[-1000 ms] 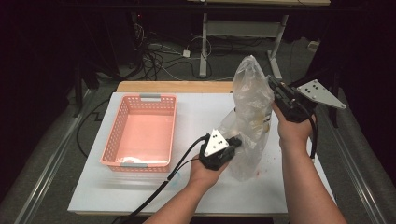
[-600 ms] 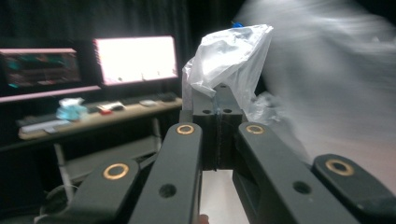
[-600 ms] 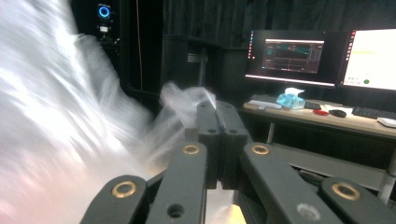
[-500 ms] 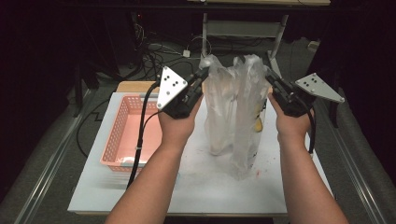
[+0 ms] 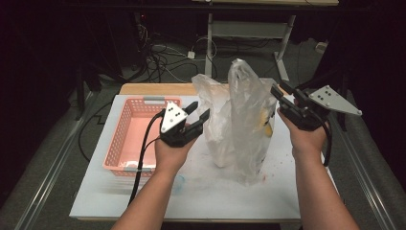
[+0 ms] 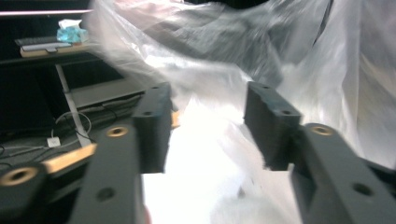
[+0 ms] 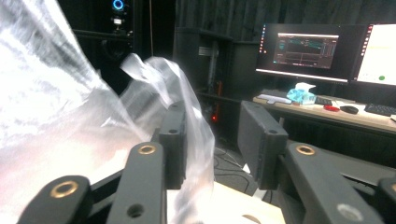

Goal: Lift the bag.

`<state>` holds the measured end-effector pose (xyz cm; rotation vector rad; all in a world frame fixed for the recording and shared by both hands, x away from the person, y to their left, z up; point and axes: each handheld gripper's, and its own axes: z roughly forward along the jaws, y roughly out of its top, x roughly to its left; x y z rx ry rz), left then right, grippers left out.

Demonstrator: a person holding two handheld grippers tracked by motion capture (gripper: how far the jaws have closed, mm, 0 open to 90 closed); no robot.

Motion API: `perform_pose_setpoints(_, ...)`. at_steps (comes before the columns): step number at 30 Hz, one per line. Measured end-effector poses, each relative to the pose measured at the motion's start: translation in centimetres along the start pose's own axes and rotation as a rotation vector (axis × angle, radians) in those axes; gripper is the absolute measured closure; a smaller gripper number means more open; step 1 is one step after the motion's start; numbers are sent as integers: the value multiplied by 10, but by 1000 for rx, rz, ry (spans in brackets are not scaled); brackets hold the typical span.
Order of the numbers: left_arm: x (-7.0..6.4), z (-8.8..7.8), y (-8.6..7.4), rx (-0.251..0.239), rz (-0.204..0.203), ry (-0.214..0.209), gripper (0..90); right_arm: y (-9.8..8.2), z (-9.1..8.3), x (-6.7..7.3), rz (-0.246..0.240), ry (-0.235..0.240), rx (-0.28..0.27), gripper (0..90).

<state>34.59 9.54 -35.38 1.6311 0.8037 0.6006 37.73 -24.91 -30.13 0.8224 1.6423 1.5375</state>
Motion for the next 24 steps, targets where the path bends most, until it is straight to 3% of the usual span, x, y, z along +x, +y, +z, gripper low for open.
perform_pose_setpoints(2,0,-12,-7,-3,-17,-16,405,-4,-10,1,-3,4,-3,609)
perform_pose_setpoints(5,2,-28,-17,-5,-73,-55,311,-13,-26,3,-5,12,1,535)
perform_pose_setpoints(10,-2,-41,-35,76,-91,-104,186,-26,-49,10,8,34,-6,359)
perform_pose_setpoints(13,-3,-45,-46,118,-72,-98,132,-39,-57,14,22,54,43,237)
perform_pose_setpoints(16,-3,-44,-58,189,-78,-100,6,-58,-62,17,28,55,115,153)
perform_pose_setpoints(20,-5,-44,-71,229,-60,-91,0,-81,-61,20,60,62,201,2)
perform_pose_setpoints(24,-3,-46,-74,220,-72,-79,0,-91,-61,21,61,58,234,2)
